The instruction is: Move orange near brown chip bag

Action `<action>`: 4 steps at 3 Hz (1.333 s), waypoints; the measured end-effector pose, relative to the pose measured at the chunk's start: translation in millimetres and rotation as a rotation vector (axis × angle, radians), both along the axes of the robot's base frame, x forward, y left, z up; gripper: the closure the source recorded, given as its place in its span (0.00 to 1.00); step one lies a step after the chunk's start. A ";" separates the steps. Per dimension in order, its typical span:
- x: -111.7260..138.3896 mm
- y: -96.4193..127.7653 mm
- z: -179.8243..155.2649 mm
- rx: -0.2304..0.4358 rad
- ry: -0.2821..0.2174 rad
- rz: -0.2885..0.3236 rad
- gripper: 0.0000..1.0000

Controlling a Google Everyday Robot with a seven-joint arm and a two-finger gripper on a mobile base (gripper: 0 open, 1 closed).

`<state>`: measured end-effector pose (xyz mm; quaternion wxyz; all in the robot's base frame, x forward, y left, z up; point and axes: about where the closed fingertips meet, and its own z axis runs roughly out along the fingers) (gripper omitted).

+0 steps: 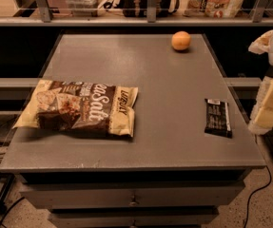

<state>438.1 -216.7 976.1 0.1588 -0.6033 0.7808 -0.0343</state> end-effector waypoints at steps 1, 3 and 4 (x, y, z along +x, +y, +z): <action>0.0 0.0 0.0 0.000 0.000 0.000 0.00; 31.6 0.0 -3.1 0.155 0.004 -0.071 0.00; 55.5 5.7 -1.7 0.258 -0.051 -0.128 0.00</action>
Offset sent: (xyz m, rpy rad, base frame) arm 0.0242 -0.0027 -0.0056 0.0873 0.0307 -0.0719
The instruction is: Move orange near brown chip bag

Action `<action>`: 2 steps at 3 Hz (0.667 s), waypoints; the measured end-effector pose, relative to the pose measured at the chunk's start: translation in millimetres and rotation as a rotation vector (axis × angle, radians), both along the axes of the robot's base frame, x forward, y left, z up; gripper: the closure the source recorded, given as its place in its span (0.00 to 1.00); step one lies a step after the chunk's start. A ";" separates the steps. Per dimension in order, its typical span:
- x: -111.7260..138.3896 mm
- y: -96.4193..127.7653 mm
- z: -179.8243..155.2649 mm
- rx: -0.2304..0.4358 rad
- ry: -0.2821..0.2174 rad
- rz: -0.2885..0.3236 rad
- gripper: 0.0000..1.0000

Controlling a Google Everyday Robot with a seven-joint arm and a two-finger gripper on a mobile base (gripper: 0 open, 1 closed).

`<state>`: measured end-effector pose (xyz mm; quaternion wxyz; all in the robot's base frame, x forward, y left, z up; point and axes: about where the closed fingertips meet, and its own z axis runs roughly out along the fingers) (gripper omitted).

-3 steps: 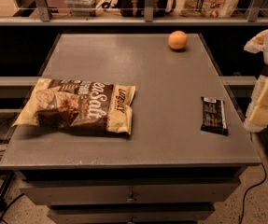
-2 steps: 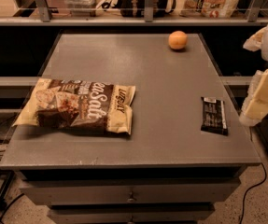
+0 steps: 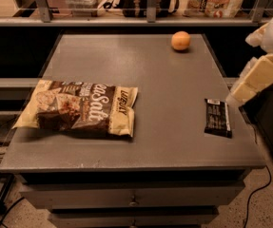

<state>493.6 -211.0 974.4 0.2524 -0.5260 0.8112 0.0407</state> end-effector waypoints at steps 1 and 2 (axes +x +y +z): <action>36.4 -0.6 7.5 0.097 -0.090 -0.069 0.00; 91.5 -6.5 15.2 0.200 -0.180 -0.145 0.00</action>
Offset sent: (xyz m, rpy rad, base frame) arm 0.1539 -0.0239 0.0240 0.3196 -0.2697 -0.2411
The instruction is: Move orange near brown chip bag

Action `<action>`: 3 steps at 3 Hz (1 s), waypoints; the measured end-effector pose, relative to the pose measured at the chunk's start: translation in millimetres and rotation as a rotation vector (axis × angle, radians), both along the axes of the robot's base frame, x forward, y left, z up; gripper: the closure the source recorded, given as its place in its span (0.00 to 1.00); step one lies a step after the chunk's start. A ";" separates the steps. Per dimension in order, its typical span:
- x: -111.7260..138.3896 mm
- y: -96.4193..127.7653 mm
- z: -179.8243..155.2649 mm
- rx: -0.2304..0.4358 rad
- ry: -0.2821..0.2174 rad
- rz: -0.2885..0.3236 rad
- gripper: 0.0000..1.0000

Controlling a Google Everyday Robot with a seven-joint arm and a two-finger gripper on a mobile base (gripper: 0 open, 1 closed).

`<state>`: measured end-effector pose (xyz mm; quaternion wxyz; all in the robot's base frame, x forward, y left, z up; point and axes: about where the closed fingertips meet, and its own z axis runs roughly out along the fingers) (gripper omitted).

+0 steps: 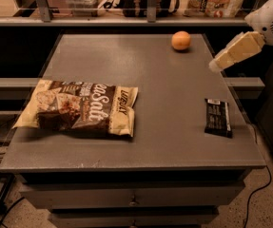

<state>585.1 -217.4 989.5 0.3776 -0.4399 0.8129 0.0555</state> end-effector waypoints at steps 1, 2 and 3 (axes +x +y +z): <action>-0.3 0.2 0.0 0.000 0.001 0.001 0.00; 15.6 8.9 -10.9 0.074 0.008 -0.039 0.00; 57.4 24.0 -22.4 0.167 -0.024 -0.059 0.00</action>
Offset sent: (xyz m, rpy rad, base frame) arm 0.0467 0.0198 -0.0314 0.2178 0.0212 -0.1227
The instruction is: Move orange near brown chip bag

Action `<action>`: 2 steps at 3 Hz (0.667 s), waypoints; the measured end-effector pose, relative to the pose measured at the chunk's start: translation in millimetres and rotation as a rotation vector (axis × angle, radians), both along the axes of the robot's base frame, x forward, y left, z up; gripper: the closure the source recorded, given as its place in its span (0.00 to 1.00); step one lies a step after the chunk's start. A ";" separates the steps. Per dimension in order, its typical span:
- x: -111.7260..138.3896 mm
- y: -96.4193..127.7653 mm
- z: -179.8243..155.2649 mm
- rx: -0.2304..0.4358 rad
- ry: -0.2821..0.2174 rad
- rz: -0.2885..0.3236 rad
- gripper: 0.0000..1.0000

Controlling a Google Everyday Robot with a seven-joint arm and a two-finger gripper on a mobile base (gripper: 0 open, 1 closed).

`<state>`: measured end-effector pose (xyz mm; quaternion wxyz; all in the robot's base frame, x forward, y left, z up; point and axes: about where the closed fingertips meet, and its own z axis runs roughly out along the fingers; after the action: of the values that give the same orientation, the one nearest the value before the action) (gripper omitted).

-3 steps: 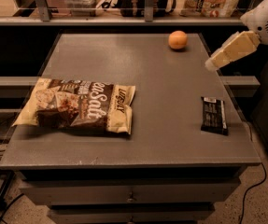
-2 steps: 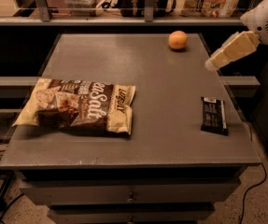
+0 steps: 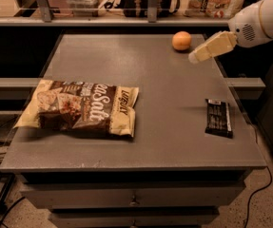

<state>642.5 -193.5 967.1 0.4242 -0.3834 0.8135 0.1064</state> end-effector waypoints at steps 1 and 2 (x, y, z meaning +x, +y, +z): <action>45.6 9.2 -15.7 0.076 -0.037 -0.017 0.00; 93.4 12.3 -32.5 0.122 -0.062 -0.058 0.00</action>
Offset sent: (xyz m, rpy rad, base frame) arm 0.1545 0.0102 -0.0503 0.1764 -0.0985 -0.1222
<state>735.9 -181.1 934.6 0.4746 -0.3363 0.8027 0.1314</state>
